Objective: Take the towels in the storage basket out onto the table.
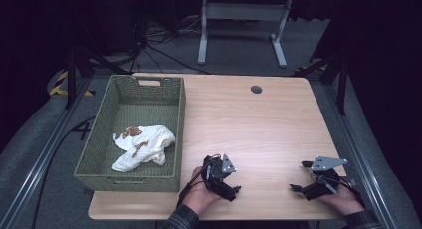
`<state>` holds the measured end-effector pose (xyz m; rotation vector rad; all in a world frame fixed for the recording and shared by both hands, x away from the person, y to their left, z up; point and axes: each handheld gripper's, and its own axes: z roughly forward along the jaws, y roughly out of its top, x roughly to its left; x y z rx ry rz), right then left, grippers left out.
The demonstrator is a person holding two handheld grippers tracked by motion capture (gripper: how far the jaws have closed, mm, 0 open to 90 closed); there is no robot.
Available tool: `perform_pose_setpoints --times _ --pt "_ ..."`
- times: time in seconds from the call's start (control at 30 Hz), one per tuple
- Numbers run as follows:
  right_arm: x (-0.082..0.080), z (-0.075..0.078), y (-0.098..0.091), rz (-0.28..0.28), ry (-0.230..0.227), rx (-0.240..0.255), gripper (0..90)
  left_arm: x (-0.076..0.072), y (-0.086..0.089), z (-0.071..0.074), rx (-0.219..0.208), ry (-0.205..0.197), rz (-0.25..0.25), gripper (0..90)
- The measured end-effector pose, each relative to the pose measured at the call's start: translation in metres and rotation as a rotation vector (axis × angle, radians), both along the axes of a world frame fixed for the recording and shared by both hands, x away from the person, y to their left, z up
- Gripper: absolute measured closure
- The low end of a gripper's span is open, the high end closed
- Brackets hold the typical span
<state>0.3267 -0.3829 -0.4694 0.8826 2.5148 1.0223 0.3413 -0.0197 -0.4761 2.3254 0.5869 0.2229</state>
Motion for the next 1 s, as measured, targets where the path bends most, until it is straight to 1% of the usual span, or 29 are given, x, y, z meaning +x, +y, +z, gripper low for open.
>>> perform_pose_setpoints --times 0.03,0.07,0.17,0.23,0.27,0.3,0.37,0.43,0.47,0.57,0.6,0.63,0.67,0.7,0.77,0.8,0.87,1.0 --pt "0.0 0.0 0.0 -0.001 0.004 0.001 0.0 -0.001 0.0 0.0 0.006 0.013 0.011 0.0" --pt "0.0 0.0 0.0 -0.001 0.005 0.001 0.0 -0.001 0.0 0.0 0.004 0.017 0.015 0.0" --pt "0.0 0.0 0.0 0.001 0.001 0.0 0.0 0.0 -0.002 0.001 0.01 0.017 0.017 0.1" --pt "-0.001 0.0 0.0 0.001 0.0 0.001 0.0 0.001 -0.002 0.003 0.022 0.027 0.015 0.7" --pt "-0.001 0.0 0.0 0.001 0.001 0.0 0.0 0.001 -0.002 0.004 0.026 0.026 0.02 1.6" --pt "-0.001 0.0 0.0 0.001 0.001 0.0 0.0 0.001 -0.002 0.004 0.022 0.028 0.025 2.1" --pt "-0.001 0.0 0.0 0.001 0.002 0.0 0.0 0.0 -0.003 0.005 0.03 0.034 0.026 2.2" --pt "0.0 0.0 -0.001 0.004 0.001 0.0 0.0 0.001 -0.003 0.006 0.036 0.04 0.018 2.3" --pt "0.0 0.0 -0.001 0.006 0.0 0.0 0.0 0.002 -0.003 0.005 0.033 0.033 0.023 2.3" --pt "0.0 0.0 -0.001 0.007 0.001 0.001 0.0 0.003 -0.001 0.008 0.048 0.041 0.024 2.4" --pt "0.0 0.0 -0.001 0.007 0.001 0.001 0.0 0.003 0.0 0.009 0.043 0.037 0.031 2.4" --pt "0.0 0.0 -0.001 0.008 0.0 0.0 0.0 0.003 0.0 0.009 0.037 0.041 0.04 2.6" --pt "0.0 0.0 -0.001 0.008 0.0 0.0 0.0 0.003 0.001 0.009 0.041 0.044 0.047 2.7" --pt "0.0 0.0 -0.001 0.008 0.0 0.0 0.0 0.003 0.002 0.009 0.041 0.032 0.046 2.7" --pt "0.0 0.0 -0.001 0.007 0.0 0.0 0.0 0.004 0.003 0.01 0.049 0.028 0.047 2.7" --pt "0.0 0.0 -0.001 0.007 0.001 0.0 0.0 0.003 0.004 0.011 0.051 0.027 0.056 2.7" --pt "0.0 0.0 -0.001 0.008 0.001 0.0 0.0 0.003 0.004 0.012 0.048 0.035 0.066 2.7" --pt "0.0 0.0 -0.001 0.007 0.001 0.0 0.0 0.004 0.007 0.015 0.036 0.024 0.079 2.7"
